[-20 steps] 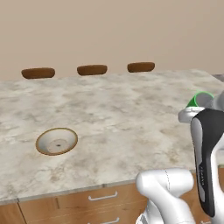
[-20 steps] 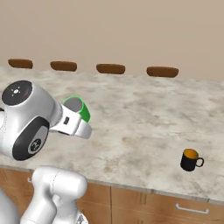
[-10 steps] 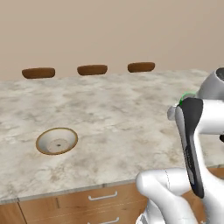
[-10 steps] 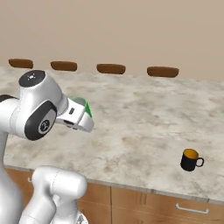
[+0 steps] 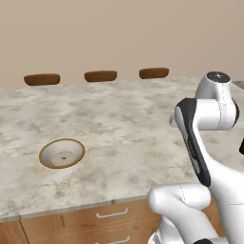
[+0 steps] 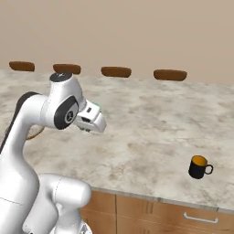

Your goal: Clear the mugs and bowl far away from the sink.

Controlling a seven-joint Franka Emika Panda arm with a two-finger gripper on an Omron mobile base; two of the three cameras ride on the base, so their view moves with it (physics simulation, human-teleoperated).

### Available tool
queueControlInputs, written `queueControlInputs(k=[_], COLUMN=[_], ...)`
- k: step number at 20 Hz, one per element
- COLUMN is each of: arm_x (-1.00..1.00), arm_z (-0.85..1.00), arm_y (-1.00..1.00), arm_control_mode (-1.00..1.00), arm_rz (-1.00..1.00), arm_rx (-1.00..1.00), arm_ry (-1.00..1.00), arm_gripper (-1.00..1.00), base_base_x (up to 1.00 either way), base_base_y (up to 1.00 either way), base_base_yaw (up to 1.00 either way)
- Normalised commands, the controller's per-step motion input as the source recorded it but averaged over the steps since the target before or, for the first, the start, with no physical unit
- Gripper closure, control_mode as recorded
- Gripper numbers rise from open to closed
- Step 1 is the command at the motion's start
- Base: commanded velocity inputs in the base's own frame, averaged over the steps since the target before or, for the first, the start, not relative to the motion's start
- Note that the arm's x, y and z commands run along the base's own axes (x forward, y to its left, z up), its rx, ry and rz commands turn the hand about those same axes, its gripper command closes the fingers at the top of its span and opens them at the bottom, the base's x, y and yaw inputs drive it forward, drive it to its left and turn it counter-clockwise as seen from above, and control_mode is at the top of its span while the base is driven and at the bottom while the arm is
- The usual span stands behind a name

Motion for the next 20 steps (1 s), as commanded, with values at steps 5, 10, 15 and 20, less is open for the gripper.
queueControlInputs(k=[5, 10, 15, 20], arm_x=[0.67, 0.34, 0.28, 0.29], arm_z=[-0.57, -0.44, -0.54, -0.60], arm_y=[0.00, 0.00, 0.00, 0.00], arm_control_mode=[-1.00, -1.00, -1.00, -1.00], arm_rz=[0.00, 0.00, 0.00, 0.00], arm_rx=[0.03, 0.03, 0.04, 0.07], arm_ry=[0.15, 0.10, 0.11, 0.14], arm_gripper=[1.00, 1.00, 1.00, 1.00], base_base_x=[0.00, 0.00, 0.00, 0.00], base_base_y=[0.00, 0.00, 0.00, 0.00], base_base_yaw=[0.00, 0.00, 0.00, 0.00])
